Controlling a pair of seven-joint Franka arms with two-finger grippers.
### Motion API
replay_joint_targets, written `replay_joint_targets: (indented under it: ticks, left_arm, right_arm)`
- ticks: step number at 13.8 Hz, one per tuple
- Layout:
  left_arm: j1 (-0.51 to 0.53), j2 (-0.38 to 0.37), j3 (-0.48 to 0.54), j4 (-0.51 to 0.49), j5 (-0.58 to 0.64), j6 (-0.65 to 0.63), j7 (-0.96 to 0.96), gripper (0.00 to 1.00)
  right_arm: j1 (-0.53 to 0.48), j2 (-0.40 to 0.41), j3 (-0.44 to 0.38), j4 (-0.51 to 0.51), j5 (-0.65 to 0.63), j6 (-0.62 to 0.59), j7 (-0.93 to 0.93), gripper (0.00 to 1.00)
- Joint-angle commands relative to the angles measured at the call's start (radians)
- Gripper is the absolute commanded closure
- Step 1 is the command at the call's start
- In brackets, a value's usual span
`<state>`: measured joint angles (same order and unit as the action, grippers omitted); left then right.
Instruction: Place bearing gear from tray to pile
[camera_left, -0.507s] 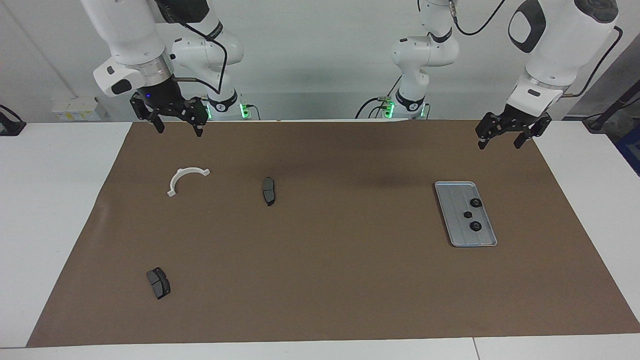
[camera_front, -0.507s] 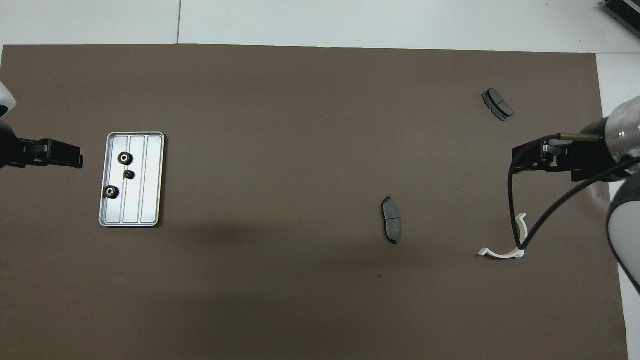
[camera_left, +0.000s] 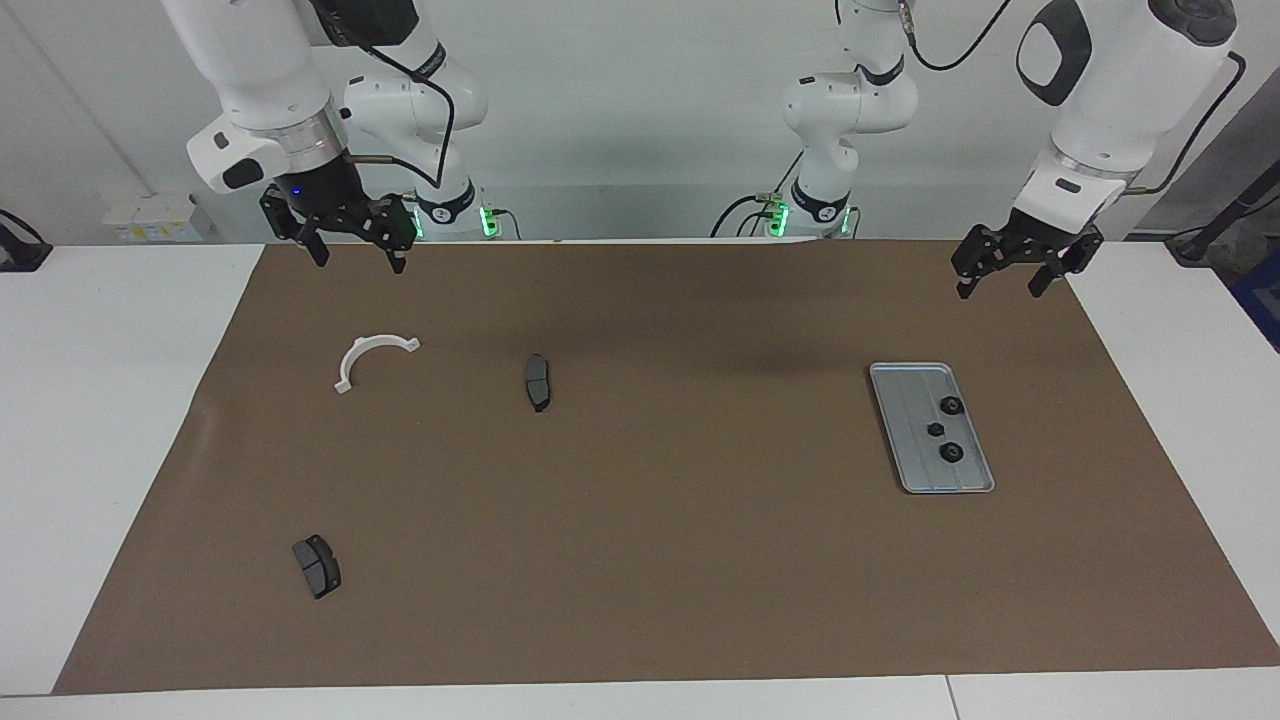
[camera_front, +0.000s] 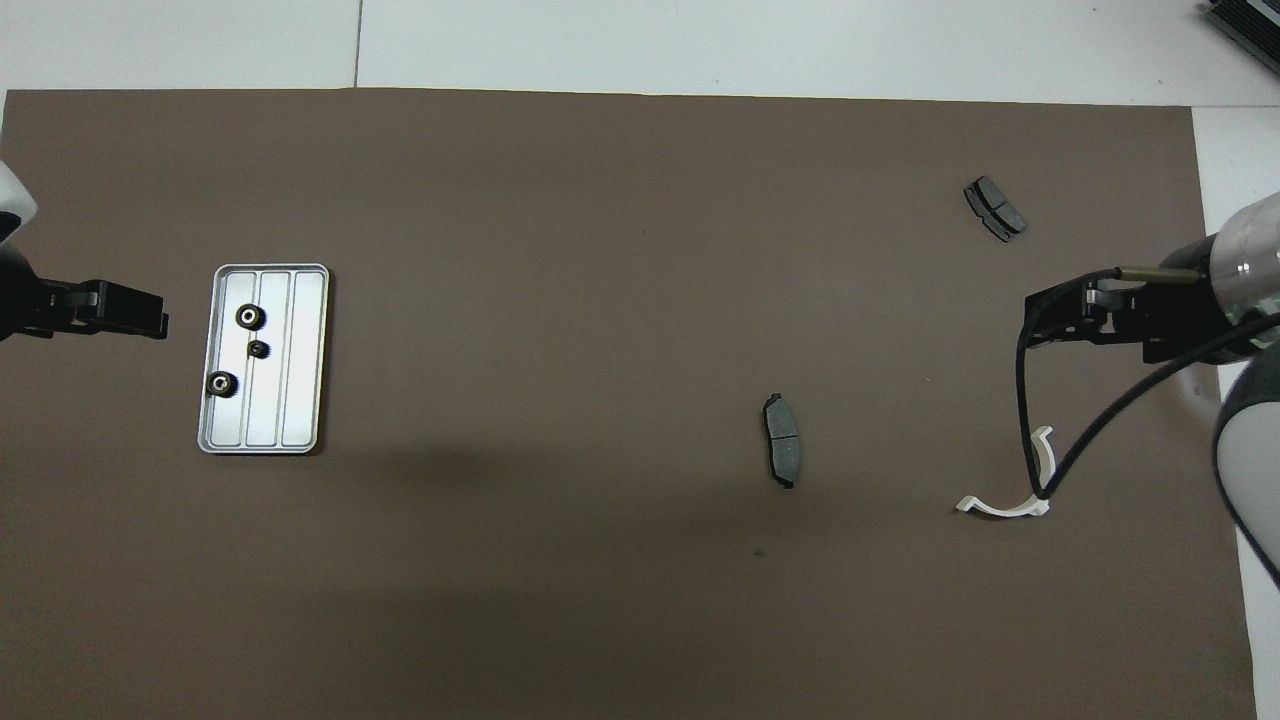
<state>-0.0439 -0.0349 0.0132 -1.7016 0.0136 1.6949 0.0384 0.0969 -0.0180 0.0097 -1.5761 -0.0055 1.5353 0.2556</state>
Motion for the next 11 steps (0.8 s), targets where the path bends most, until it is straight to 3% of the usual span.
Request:
replay_joint_targets:
  ticks: [1, 11]
  left_arm:
    - [0.004, -0.013, -0.006, -0.026, 0.017, 0.0, -0.017, 0.0]
    - [-0.014, -0.031, -0.012, -0.055, 0.019, 0.003, -0.014, 0.0]
  right_arm:
    - [-0.02, -0.008, 0.01, -0.01, 0.016, -0.001, -0.032, 0.0]
    - [-0.065, 0.0, 0.004, -0.007, 0.012, 0.022, -0.039, 0.0]
